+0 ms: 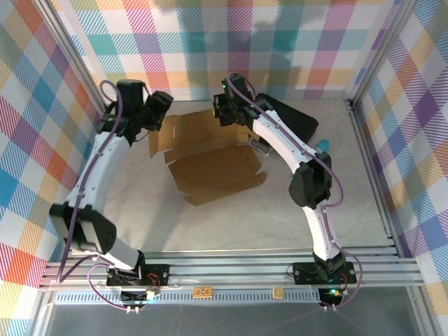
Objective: Fold the paper box
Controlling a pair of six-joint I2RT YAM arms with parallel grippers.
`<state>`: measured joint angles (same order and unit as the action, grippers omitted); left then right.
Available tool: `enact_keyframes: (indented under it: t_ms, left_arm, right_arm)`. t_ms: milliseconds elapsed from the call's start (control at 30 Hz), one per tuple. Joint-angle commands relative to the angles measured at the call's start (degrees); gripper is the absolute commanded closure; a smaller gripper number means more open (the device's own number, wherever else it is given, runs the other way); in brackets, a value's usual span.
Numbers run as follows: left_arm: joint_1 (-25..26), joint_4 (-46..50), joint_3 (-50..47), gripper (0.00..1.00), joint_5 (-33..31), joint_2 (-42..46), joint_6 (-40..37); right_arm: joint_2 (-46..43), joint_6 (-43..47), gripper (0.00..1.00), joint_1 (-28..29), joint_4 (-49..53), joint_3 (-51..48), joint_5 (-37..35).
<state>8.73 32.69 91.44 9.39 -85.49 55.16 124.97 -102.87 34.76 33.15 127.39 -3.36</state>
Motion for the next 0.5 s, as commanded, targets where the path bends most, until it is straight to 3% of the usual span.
enact_keyframes:
  t_ms: [0, 100, 267, 400, 467]
  left_arm:
    - [-0.4, 6.9, -5.0, 0.47, -0.6, 10.9, -14.3]
    - [0.9, 7.3, -17.0, 0.62, 5.1, 17.9, -17.9]
    - [6.6, 2.9, -32.5, 0.75, 4.6, 25.0, -20.2]
    - [8.2, -2.1, -40.6, 0.75, -3.4, 26.5, -23.9]
    - [6.3, -6.2, -45.3, 0.66, -4.8, 26.6, -21.7]
  right_arm:
    - [-7.1, -2.6, 1.0, 0.3, 4.4, -4.6, -5.2]
    - [-9.6, -4.0, 1.0, 0.2, 1.2, -11.0, -5.9]
    - [-9.1, -3.5, 1.0, 0.1, 0.5, -11.6, -5.5]
    - [-7.0, -3.0, 1.0, 0.1, 3.8, -7.5, -4.7]
    - [-5.9, -2.9, 1.0, 0.1, 5.6, -5.9, -4.3]
